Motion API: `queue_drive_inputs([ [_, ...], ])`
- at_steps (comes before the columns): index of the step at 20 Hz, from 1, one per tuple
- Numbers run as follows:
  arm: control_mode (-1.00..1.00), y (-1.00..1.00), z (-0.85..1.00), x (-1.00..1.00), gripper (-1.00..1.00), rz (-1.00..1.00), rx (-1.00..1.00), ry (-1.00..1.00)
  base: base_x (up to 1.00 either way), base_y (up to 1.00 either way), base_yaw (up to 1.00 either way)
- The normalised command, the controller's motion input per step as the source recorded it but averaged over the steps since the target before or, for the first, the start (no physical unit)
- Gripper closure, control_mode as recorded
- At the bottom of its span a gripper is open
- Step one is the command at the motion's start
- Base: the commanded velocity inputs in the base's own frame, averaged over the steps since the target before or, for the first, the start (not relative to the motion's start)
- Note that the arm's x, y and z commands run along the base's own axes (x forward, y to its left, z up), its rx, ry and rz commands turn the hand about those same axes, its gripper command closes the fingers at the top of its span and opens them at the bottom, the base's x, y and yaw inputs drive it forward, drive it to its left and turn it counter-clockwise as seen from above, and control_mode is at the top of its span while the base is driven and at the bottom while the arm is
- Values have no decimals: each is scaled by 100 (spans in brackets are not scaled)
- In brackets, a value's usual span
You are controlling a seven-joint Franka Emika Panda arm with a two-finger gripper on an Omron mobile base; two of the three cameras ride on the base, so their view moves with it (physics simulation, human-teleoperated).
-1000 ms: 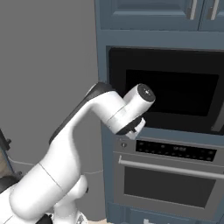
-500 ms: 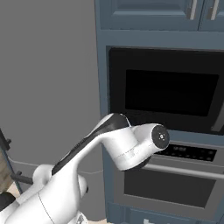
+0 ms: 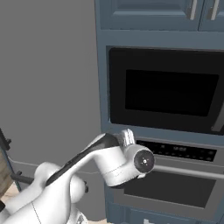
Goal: Take the fish from the oven and place it on the plate on the counter.
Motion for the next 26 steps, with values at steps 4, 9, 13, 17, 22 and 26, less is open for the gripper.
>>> queue_drive_inputs([
  [4,-100,-77,-82,6,-100,-32,10,41,0,0,0],
  [9,-100,-99,-47,0,-100,-13,16,16,0,0,0],
  [13,-100,-64,-14,0,-100,0,15,0,0,0,0],
  [17,-100,-13,-15,0,-100,5,15,-2,0,0,0],
  [22,-100,-5,-12,0,-100,9,19,-14,0,0,0],
  [26,-100,0,-30,4,-100,4,19,-10,0,0,0],
])
